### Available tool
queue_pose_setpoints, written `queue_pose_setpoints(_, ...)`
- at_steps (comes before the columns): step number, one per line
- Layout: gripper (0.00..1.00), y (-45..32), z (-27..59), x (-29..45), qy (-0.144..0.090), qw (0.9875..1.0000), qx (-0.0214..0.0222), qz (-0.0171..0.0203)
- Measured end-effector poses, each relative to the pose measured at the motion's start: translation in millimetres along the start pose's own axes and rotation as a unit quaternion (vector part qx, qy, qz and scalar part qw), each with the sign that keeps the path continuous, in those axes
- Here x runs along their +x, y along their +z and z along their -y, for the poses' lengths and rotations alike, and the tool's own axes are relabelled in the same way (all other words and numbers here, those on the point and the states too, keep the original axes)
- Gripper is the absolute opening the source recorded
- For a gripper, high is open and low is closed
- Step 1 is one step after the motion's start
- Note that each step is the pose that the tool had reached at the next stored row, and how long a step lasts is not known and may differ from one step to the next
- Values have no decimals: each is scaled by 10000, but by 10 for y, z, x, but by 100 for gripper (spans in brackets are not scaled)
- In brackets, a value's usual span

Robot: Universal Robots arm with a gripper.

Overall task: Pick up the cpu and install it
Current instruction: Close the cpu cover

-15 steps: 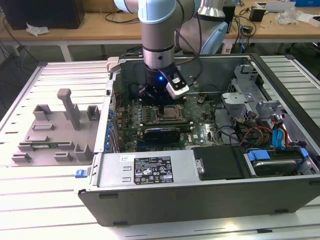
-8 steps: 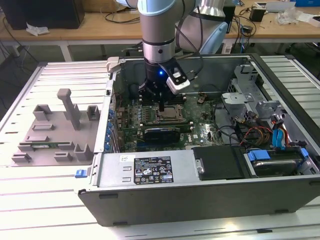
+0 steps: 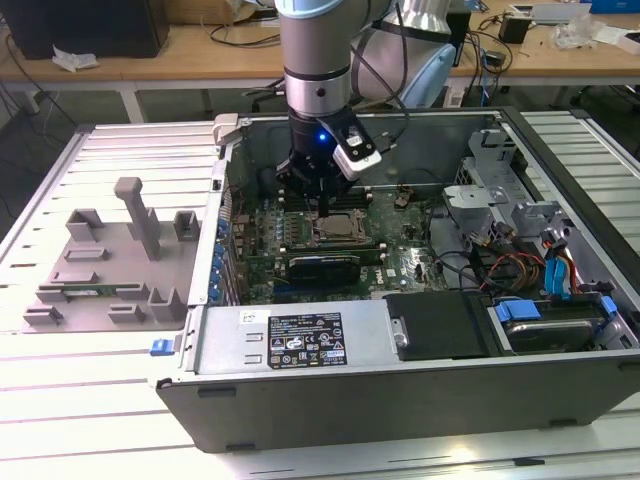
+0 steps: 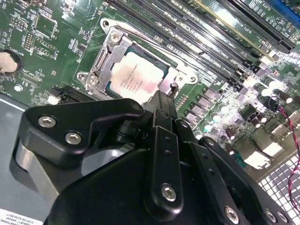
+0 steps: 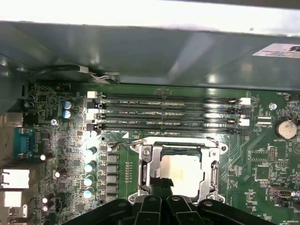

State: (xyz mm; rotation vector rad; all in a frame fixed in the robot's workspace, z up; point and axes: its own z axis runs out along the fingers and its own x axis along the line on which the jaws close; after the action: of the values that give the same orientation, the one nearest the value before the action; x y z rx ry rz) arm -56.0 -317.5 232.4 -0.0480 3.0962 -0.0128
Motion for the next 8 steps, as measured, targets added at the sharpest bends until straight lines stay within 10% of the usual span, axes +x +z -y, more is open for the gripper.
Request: queue_pose_setpoints(8, 11, -2, 29, -257, 0, 10000, 0, -19)
